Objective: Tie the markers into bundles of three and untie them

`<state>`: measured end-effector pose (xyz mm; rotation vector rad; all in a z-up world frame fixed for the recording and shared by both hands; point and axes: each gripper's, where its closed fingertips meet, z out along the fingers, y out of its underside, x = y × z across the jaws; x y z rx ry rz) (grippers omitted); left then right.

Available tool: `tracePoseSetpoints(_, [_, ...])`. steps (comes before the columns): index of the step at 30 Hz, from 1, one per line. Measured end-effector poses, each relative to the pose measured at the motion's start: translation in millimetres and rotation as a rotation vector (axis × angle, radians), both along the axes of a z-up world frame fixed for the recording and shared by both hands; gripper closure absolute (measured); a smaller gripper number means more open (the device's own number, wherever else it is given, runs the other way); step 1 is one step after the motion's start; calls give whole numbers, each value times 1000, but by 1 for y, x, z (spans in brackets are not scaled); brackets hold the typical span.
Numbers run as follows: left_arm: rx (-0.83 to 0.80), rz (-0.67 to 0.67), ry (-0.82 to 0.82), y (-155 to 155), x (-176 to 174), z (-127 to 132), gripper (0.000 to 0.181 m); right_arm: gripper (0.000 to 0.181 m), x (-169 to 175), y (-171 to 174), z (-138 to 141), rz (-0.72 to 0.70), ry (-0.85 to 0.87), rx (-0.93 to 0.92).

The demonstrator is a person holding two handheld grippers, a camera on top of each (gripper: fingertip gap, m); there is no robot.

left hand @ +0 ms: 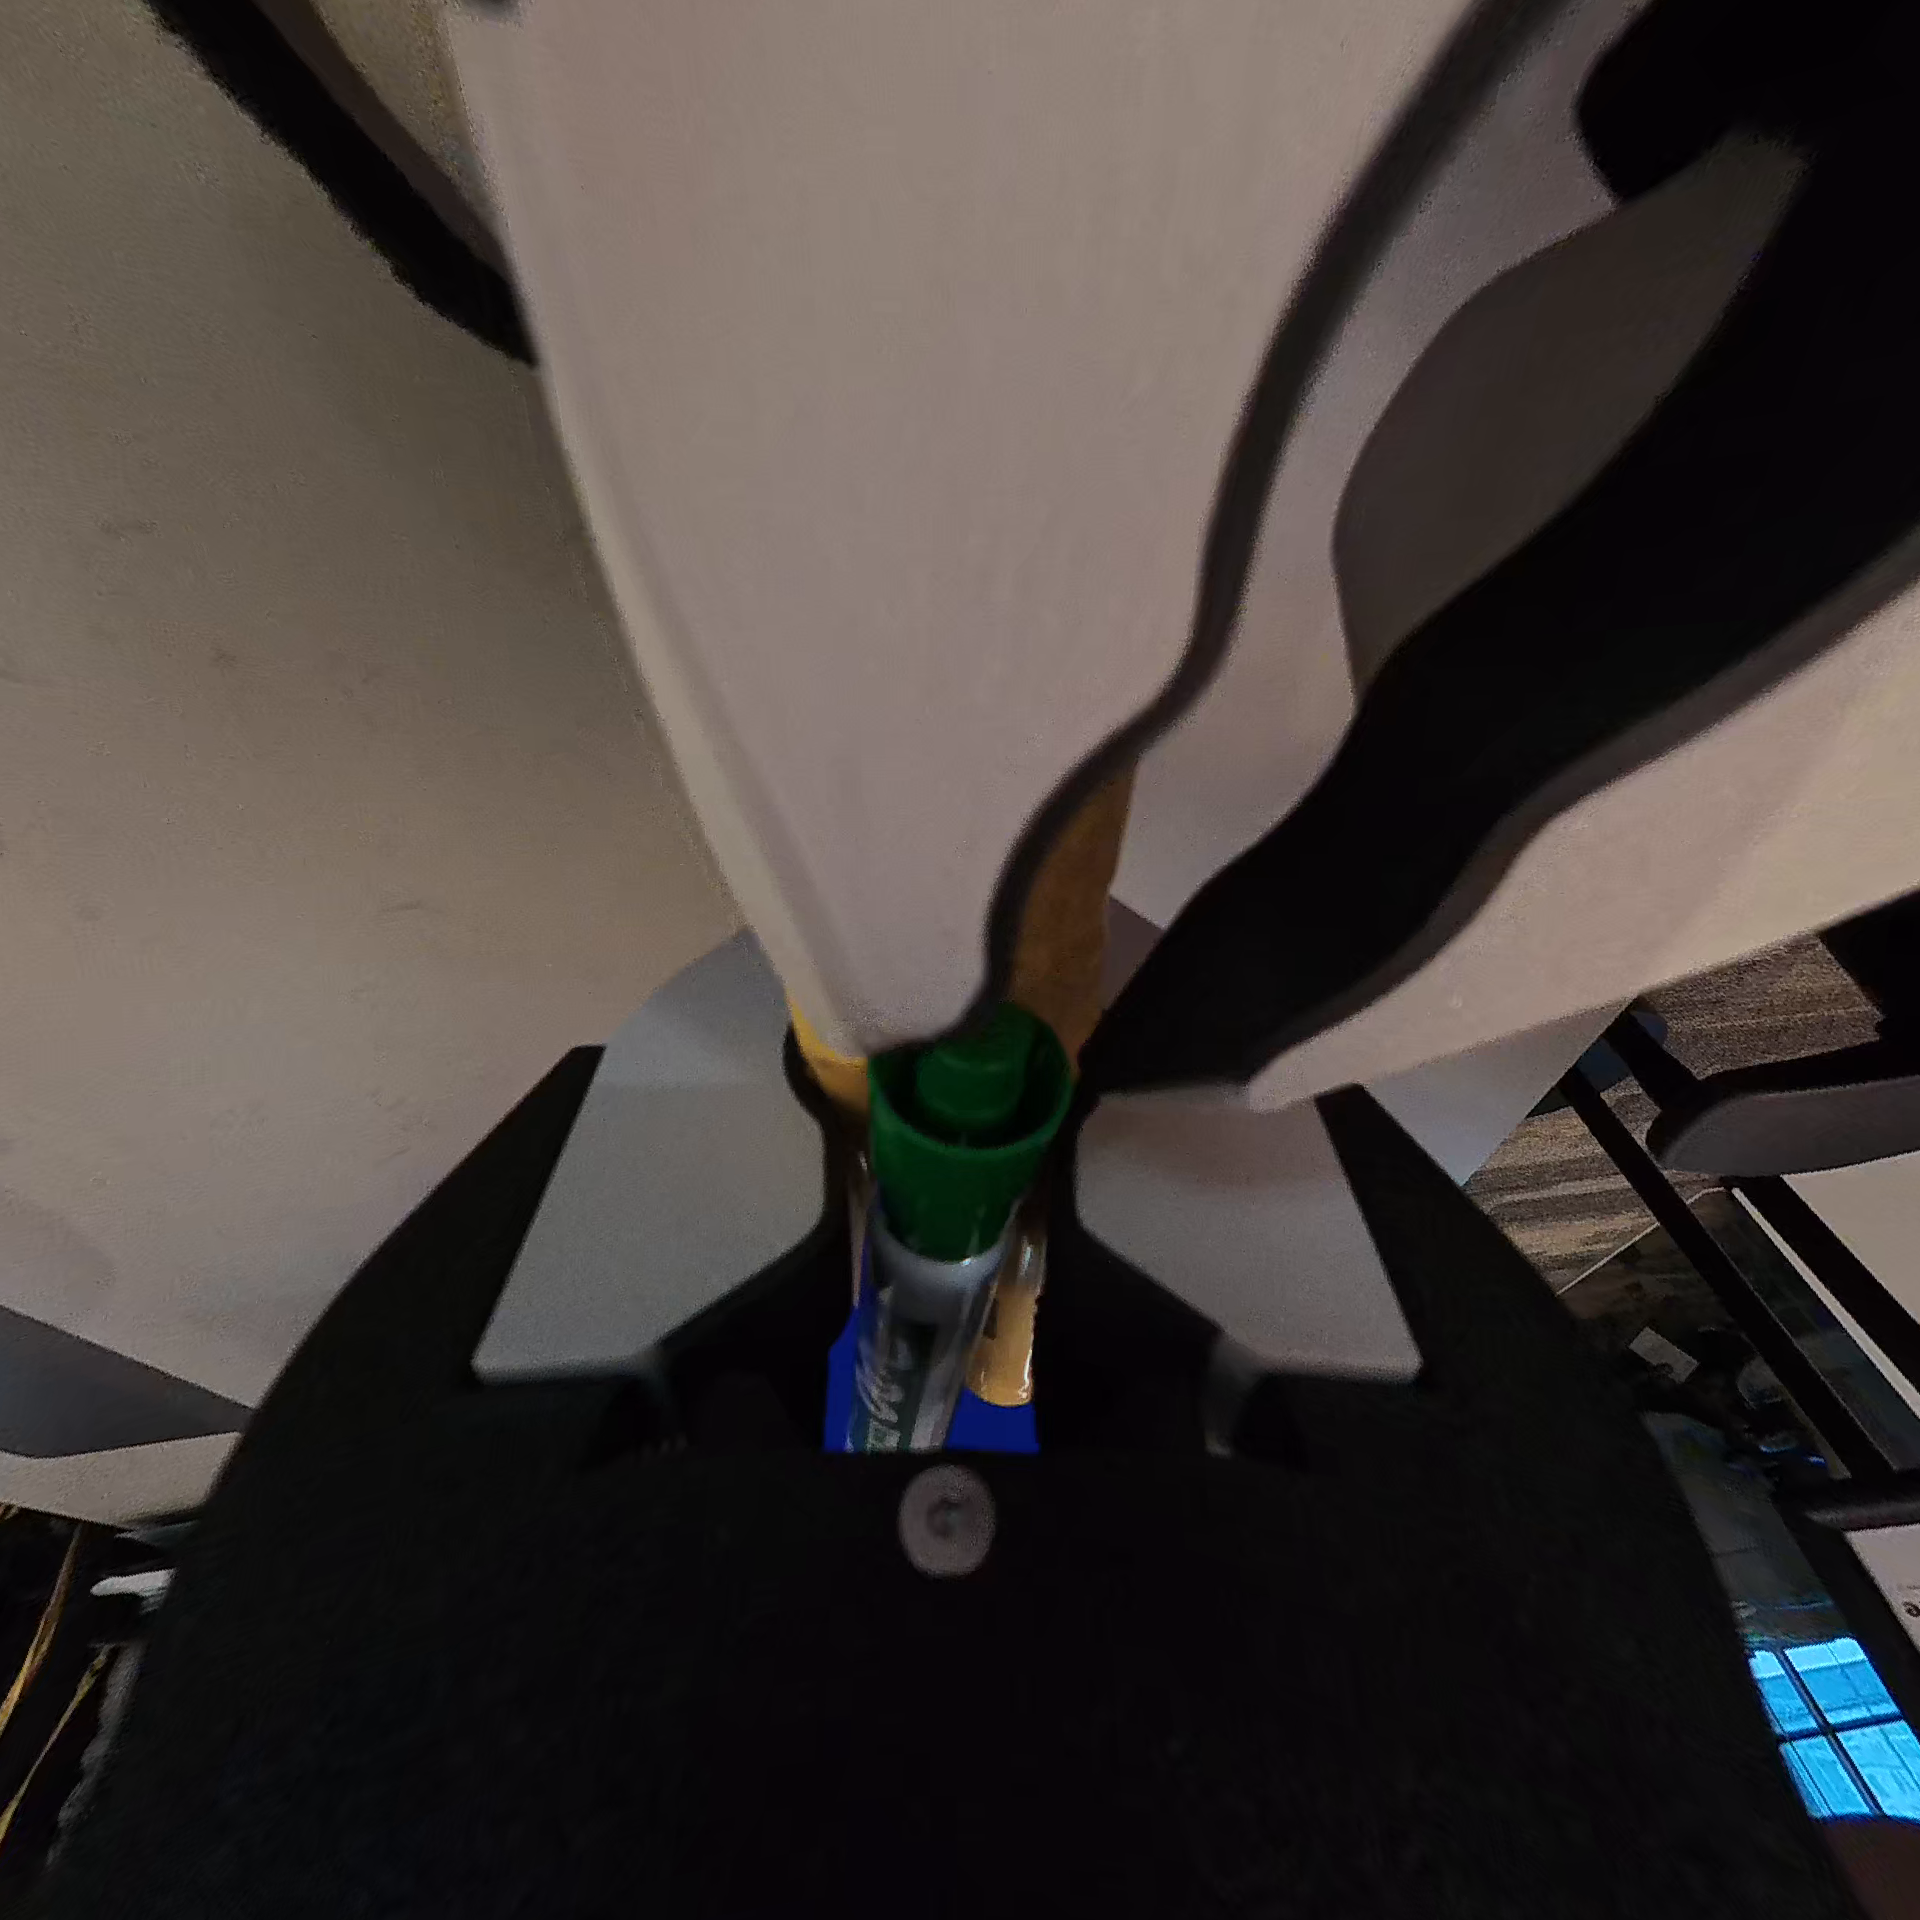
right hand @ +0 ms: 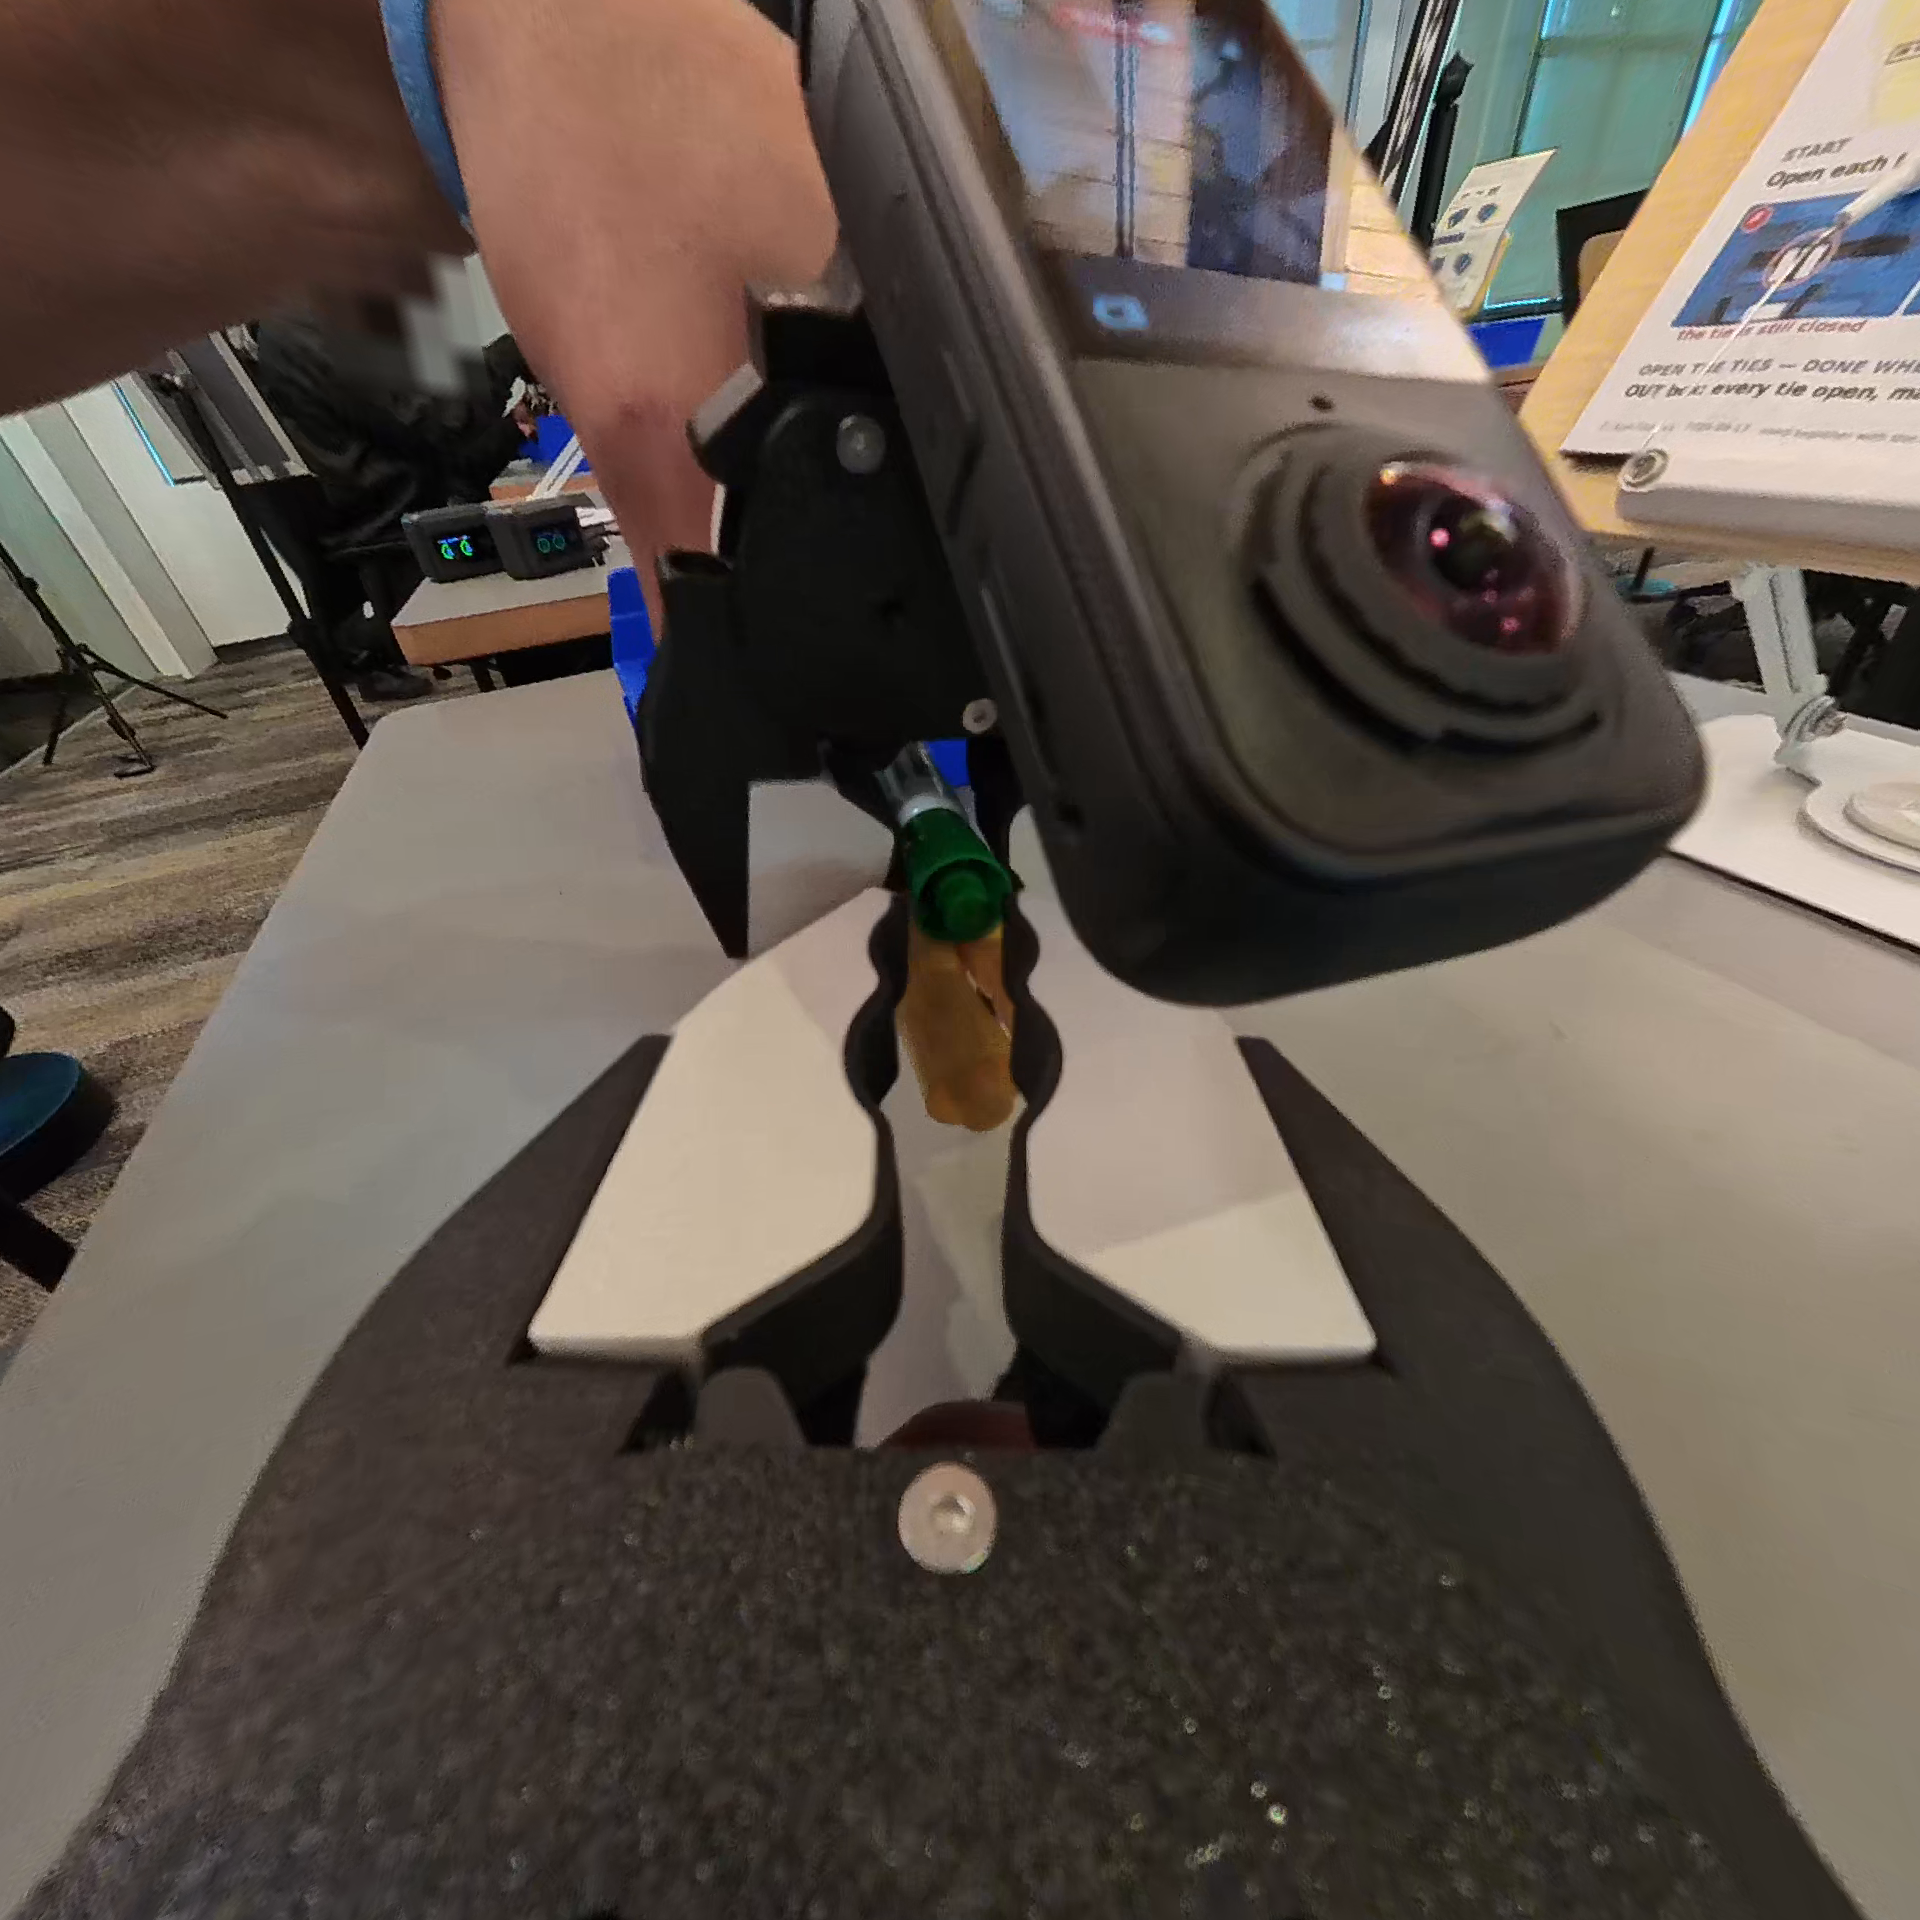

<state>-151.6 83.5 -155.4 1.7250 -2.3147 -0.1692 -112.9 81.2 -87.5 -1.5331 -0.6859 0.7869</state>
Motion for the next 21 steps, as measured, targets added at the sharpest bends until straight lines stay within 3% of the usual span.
tracePoseSetpoints(21, [-3,54,-38,5,-17,-5,141,162,11,2,-5,-12,-69,-6])
